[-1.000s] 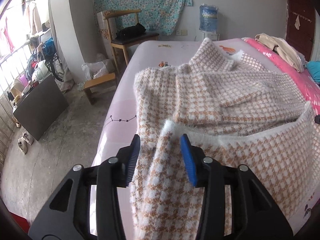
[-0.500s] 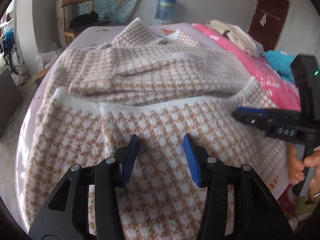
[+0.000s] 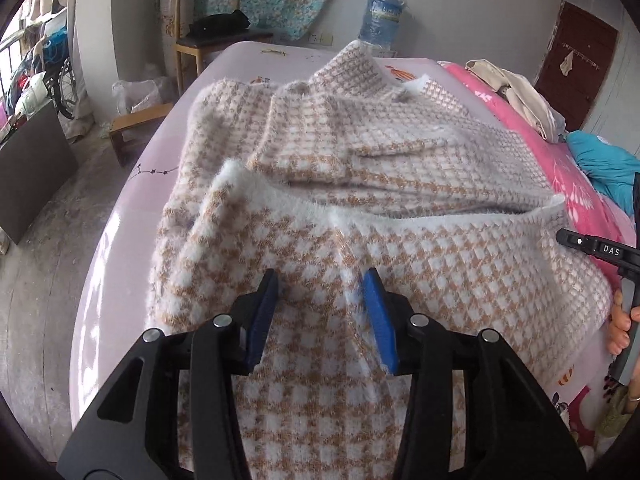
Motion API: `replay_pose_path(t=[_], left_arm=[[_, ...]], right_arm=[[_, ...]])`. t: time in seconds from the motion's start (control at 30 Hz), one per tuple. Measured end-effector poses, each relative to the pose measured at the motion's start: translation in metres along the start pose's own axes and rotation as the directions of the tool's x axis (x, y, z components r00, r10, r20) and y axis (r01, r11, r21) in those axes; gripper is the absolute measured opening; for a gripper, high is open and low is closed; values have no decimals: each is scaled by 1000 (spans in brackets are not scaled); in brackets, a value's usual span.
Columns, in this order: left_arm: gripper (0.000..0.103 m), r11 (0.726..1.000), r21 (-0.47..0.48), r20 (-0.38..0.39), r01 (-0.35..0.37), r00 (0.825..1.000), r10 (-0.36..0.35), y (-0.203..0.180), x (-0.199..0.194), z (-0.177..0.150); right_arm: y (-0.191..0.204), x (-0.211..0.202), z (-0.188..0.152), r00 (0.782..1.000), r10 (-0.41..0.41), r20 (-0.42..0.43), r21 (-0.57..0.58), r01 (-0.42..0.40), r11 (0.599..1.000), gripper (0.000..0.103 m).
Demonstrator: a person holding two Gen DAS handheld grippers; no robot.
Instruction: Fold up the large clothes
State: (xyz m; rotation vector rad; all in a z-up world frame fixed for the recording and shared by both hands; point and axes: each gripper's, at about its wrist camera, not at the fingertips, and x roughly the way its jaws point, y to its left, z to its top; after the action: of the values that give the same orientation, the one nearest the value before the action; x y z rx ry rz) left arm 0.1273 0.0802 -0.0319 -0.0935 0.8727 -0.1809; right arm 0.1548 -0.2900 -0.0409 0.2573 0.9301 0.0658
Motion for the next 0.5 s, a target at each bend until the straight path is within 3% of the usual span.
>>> replay_pose_path(t=[0.17, 0.23, 0.3, 0.4, 0.5], left_arm=[[45, 986, 116, 67, 121, 989, -129, -22, -44, -12], [48, 969, 187, 48, 158, 984, -170, -37, -53, -24], [49, 965, 220, 13, 144, 989, -150, -45, -51, -40], [50, 982, 172, -68, 82, 995, -71, -38, -28, -60], [50, 992, 78, -82, 97, 992, -91, -20, -22, -61]], right_arm=[[44, -52, -33, 993, 101, 59, -226, -86, 970, 32], [58, -65, -54, 992, 120, 45, -312, -100, 945, 33], [59, -62, -73, 995, 103, 12, -343, -93, 935, 33], [40, -29, -94, 998, -10, -69, -312, -13, 950, 33], [37, -31, -93, 998, 3, -56, -298, -19, 954, 33]])
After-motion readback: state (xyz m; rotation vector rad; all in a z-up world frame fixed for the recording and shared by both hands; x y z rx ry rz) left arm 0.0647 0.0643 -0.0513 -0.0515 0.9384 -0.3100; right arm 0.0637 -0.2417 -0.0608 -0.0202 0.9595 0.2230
